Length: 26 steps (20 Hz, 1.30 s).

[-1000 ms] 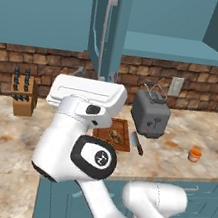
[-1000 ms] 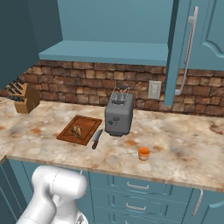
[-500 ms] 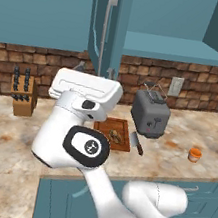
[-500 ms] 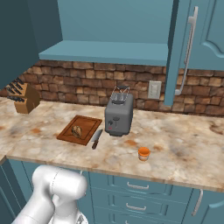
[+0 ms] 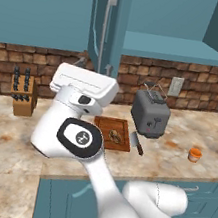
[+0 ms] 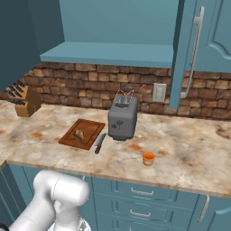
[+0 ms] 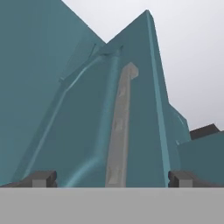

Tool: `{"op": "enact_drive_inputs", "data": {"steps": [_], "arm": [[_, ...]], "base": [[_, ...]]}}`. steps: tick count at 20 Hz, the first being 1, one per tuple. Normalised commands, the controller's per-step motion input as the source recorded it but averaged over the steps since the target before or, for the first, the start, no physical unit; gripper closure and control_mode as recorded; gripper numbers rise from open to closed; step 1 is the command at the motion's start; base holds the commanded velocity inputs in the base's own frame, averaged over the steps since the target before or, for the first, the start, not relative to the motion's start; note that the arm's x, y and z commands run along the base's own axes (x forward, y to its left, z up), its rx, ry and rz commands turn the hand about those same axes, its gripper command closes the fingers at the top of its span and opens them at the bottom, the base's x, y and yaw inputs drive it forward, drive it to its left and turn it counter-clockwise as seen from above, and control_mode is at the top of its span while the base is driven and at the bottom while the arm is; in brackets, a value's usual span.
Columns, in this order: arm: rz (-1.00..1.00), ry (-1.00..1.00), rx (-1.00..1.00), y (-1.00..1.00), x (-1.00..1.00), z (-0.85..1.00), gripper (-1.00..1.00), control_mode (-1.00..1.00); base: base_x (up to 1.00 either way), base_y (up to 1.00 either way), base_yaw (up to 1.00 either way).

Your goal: Pick the bread, place it on the cutting board, pick the jam, place it on the counter, and close the cabinet.

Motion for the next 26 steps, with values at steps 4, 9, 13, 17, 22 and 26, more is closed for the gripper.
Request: {"op": "enact_drive_inputs", "data": {"steps": [4,9,13,17,22,26], "arm": [[-0.05,-0.02,0.0,0.0,0.32,0.0,-1.0,-1.0],[-0.12,-0.01,0.0,-0.4,0.18,0.0,-1.0,-1.0],[-0.09,-0.01,0.0,-0.57,0.1,0.0,-1.0,-1.0],[-0.02,0.0,0.0,-0.56,0.12,0.0,-1.0,-1.0],[-0.02,0.0,0.0,-0.52,0.16,0.0,-1.0,-1.0],[-0.02,0.0,0.0,-0.51,0.23,0.0,-1.0,-1.0]], "base": [[0.0,0.0,0.0],[0.0,0.0,0.0],[0.0,0.0,0.0],[0.0,0.0,0.0],[0.0,0.0,0.0],[0.0,0.0,0.0]]}}
